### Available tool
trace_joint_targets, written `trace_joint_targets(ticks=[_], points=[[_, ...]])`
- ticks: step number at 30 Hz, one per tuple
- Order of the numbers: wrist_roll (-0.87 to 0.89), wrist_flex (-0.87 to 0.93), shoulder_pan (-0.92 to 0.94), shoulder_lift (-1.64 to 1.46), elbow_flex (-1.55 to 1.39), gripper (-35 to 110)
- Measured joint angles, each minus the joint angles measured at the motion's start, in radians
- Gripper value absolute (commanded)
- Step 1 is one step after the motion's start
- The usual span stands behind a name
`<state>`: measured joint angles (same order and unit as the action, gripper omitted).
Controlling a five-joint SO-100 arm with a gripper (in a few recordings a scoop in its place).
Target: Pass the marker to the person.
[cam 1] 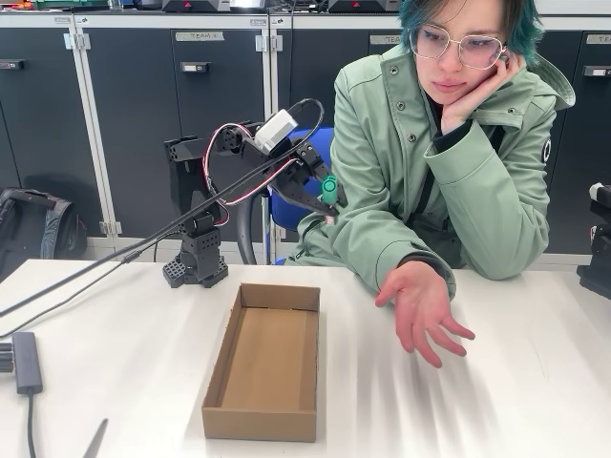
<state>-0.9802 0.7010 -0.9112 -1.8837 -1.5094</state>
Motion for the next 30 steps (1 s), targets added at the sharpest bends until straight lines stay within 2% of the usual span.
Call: trace_joint_targets(ticks=[15,20,30], points=[[-0.256,-0.051,-0.282,0.107,0.104,-5],[-0.330,-0.098,-0.295,0.196,0.169,-5],[-0.350,-0.081,-0.261,0.408,0.368,-5]])
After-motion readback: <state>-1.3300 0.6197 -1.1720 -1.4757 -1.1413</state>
